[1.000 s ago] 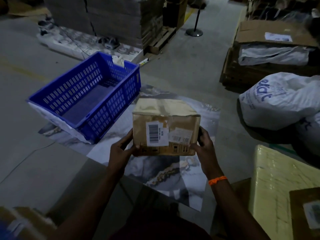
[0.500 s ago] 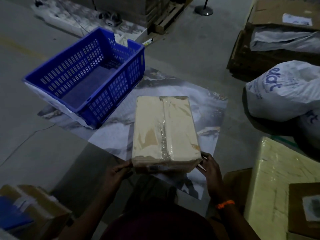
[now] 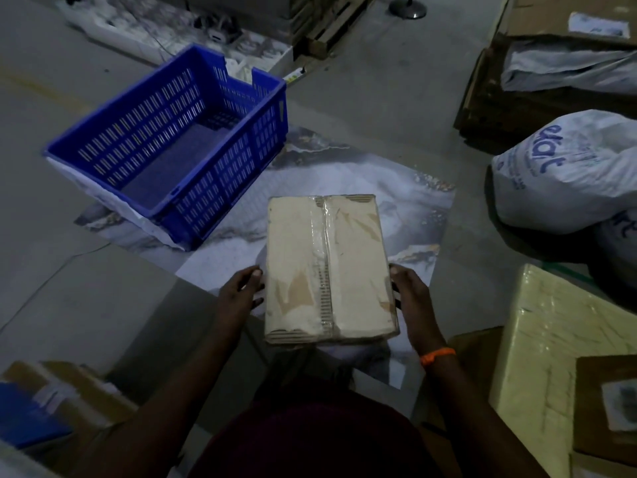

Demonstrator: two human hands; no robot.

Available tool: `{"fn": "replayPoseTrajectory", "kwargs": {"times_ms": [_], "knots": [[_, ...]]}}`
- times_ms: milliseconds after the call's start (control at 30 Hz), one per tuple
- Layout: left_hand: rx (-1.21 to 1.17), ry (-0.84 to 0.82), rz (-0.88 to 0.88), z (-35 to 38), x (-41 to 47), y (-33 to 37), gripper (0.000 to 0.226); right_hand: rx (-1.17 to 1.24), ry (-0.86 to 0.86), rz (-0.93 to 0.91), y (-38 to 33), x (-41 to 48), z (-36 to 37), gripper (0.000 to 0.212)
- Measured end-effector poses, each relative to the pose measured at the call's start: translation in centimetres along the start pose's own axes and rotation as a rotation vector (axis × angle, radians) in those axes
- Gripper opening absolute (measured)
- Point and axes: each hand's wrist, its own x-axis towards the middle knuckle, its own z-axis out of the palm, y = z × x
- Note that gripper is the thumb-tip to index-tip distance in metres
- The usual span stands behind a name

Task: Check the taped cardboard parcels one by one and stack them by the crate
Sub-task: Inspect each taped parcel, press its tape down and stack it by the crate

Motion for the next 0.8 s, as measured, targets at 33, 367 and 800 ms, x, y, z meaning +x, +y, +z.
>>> {"fn": "replayPoseTrajectory", "kwargs": {"times_ms": [33, 367, 800], "knots": [[0.018, -0.012, 0.008, 0.3, 0.6, 0.7, 0.039, -0.026, -0.009, -0.007, -0.5, 1.0, 0.4, 0.021], [0.256, -0.177, 0.075, 3.0, 3.0, 5.8, 0.055, -0.104, -0.104, 0.006, -5.0, 6.2, 3.8, 0.016], [-0.178, -0.091, 0.202, 2.3, 1.2, 9.2, 0.037, 0.268, -0.096, -0.17, -11.1, 2.8, 3.3, 0.028]]}}
